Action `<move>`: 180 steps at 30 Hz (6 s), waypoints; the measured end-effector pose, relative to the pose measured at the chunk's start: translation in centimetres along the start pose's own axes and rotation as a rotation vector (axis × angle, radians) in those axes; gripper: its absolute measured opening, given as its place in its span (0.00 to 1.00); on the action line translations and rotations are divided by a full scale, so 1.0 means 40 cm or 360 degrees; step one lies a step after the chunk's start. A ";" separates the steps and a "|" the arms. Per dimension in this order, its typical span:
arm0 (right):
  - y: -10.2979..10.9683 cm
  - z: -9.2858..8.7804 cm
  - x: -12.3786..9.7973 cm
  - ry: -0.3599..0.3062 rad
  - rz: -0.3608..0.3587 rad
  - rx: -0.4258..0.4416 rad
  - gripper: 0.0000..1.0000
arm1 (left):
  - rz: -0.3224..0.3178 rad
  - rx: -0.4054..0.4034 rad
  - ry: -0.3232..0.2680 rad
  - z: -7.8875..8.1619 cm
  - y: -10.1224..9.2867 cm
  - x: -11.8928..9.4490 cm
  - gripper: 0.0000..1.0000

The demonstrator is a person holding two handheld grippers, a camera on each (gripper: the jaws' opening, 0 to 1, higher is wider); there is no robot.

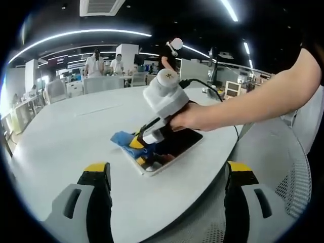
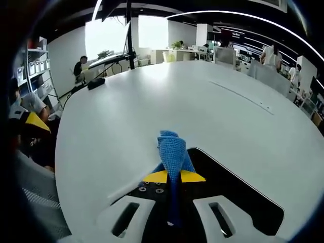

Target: Wipe the mirror surface with the cleaning cloth until all visible marks leave the cleaned area.

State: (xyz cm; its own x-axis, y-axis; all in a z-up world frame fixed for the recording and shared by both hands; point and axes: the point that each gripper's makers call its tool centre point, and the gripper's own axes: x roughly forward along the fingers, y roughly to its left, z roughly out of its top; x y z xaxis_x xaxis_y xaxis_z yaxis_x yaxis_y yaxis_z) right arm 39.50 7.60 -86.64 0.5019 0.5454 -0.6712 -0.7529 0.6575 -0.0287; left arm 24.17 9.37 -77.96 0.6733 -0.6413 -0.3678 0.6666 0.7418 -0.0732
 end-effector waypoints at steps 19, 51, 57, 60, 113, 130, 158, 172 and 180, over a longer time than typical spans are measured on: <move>0.027 -0.009 -0.011 0.0025 0.0039 -0.0066 0.00 | 0.0002 0.0008 0.0001 0.000 0.003 -0.001 0.93; -0.041 -0.059 -0.063 0.0044 -0.0010 -0.0029 0.00 | -0.0003 0.0014 0.0016 -0.004 -0.001 0.000 0.92; -0.067 -0.075 -0.080 0.0046 -0.0034 -0.0020 0.00 | -0.0003 0.0019 0.0020 -0.005 -0.001 0.000 0.91; -0.076 -0.079 -0.085 0.0047 -0.0041 -0.0011 0.00 | -0.0004 0.0019 0.0025 -0.006 -0.001 0.000 0.91; -0.269 -0.219 -0.229 0.0083 -0.0255 0.0162 0.00 | 0.0014 0.0027 0.0027 -0.005 0.002 -0.004 0.93; -0.313 -0.257 -0.268 0.0110 -0.0311 0.0180 0.00 | -0.0015 -0.0018 -0.0014 0.006 -0.007 -0.003 0.95; -0.326 -0.272 -0.285 0.0145 -0.0309 0.0334 0.00 | -0.0022 -0.0010 0.0002 0.001 -0.004 -0.003 0.95; -0.291 -0.280 -0.297 0.0201 -0.0293 0.0243 0.01 | -0.0021 -0.0010 -0.0017 0.005 -0.005 -0.006 0.94; -0.259 -0.292 -0.309 0.0210 -0.0251 0.0245 0.01 | -0.0044 -0.0018 -0.0021 0.007 -0.012 -0.007 0.94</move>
State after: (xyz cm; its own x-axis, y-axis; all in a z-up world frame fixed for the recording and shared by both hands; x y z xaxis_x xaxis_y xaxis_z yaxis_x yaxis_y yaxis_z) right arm 36.13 -12.02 -86.72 0.5403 0.3642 -0.7586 -0.5910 0.8060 -0.0340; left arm 23.74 9.12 -77.58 0.6587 -0.6642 -0.3533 0.6814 0.7258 -0.0940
